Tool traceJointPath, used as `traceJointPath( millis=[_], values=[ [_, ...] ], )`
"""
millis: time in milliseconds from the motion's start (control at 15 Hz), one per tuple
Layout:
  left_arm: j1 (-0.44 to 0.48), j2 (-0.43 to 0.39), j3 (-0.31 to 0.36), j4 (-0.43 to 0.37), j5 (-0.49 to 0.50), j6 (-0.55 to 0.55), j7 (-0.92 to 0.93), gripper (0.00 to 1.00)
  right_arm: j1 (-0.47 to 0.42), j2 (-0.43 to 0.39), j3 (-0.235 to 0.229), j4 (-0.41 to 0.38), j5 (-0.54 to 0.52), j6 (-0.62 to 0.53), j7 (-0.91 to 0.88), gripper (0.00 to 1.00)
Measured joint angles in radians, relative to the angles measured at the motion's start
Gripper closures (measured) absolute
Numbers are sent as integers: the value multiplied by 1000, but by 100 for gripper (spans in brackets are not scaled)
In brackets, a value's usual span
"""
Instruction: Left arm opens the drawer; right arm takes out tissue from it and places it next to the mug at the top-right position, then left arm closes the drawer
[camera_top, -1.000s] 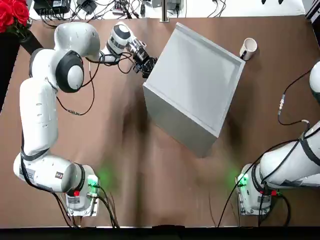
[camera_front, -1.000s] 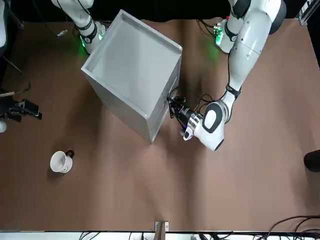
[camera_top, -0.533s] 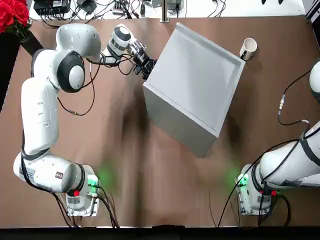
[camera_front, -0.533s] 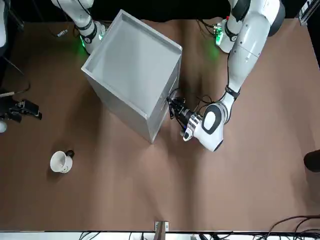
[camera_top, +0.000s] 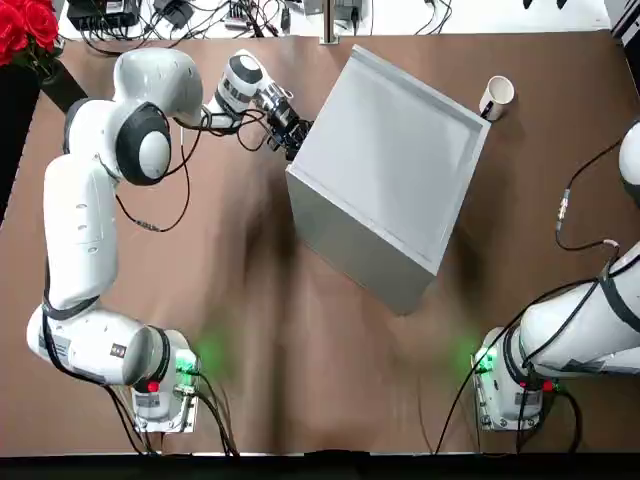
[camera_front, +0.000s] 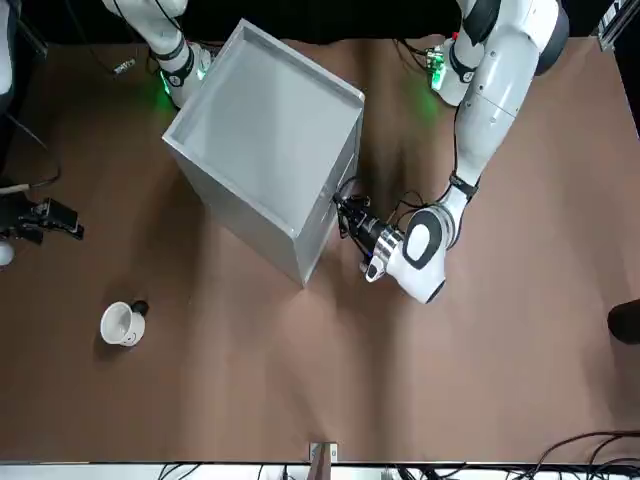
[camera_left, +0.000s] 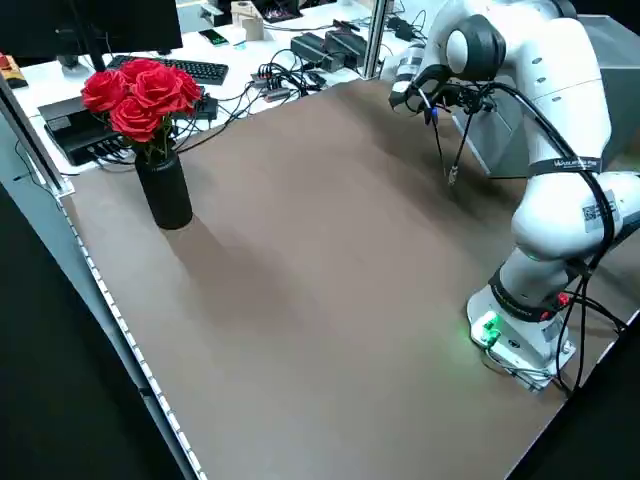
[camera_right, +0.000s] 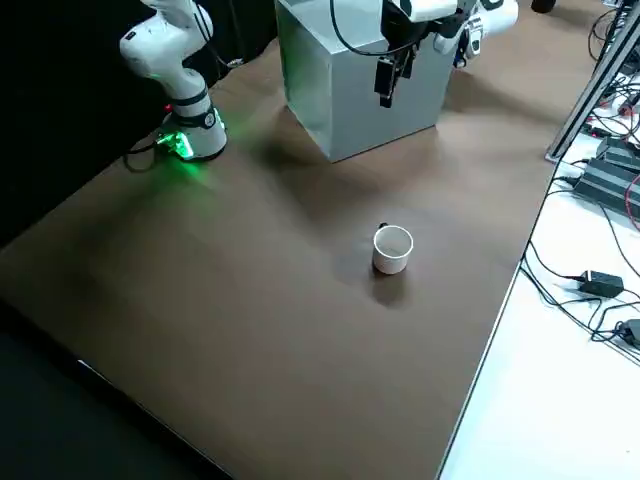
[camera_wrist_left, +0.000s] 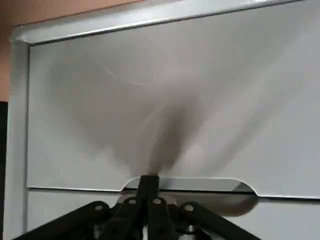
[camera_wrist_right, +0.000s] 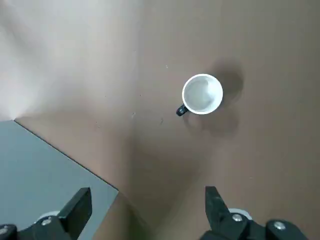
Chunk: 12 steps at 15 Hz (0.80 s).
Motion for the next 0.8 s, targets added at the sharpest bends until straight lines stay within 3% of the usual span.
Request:
traceJointPath(
  millis=[800],
  values=[
    [-16, 0, 0, 3, -24, -3, -1, 99, 38, 0, 4, 5, 0, 27, 0, 0]
  ],
)
